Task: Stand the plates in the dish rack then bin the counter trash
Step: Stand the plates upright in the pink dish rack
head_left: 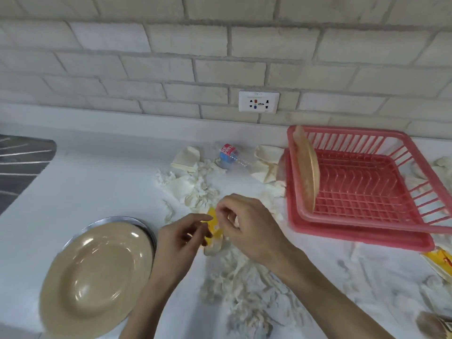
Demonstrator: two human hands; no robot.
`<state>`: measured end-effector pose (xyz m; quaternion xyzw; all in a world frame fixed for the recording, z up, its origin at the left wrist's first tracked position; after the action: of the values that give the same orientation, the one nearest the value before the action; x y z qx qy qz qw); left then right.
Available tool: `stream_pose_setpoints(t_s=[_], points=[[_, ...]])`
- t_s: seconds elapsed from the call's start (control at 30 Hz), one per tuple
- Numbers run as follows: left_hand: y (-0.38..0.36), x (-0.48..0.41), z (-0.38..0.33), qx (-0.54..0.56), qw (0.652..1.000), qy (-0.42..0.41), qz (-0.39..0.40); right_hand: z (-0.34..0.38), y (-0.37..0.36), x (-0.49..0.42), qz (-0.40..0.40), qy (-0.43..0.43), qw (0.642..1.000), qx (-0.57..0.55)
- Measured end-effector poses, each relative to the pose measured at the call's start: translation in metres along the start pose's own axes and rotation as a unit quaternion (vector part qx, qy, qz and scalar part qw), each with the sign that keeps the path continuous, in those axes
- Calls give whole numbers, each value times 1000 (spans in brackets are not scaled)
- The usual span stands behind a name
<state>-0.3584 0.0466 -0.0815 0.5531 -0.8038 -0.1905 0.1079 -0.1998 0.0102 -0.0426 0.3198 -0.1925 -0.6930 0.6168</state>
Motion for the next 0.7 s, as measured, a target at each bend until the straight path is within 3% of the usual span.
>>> stream_pose_setpoints(t_s=[0.1,0.23,0.5,0.6,0.7], points=[[51,23,31,-48,996,41,-60,13,-53,-3,98,-23,995,17],[112,51,81,-94,984,86,-128,30,-111,-7,159,-27,985,54],[178,80,137,-167,955,152,-190,37,-179,-13,215,-66,968,107],[201,78,157,-253,938,158,-178,36,-194,-10,225,-94,963,110],[212,71,173,-262,926,219,-160,29,-204,-7,228,-118,962,93]])
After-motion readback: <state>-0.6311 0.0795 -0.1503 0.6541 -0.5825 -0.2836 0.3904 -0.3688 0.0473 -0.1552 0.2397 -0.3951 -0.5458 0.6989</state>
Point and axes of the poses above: each hand's wrist, its own x-axis away from the middle knuckle, its own y-axis out of the back of the hand, z = x × y, the point moved 4 cm from there along -x, towards the middle knuckle, and after that the axes turned 4 degrees about -x, right-handed, at the moved point
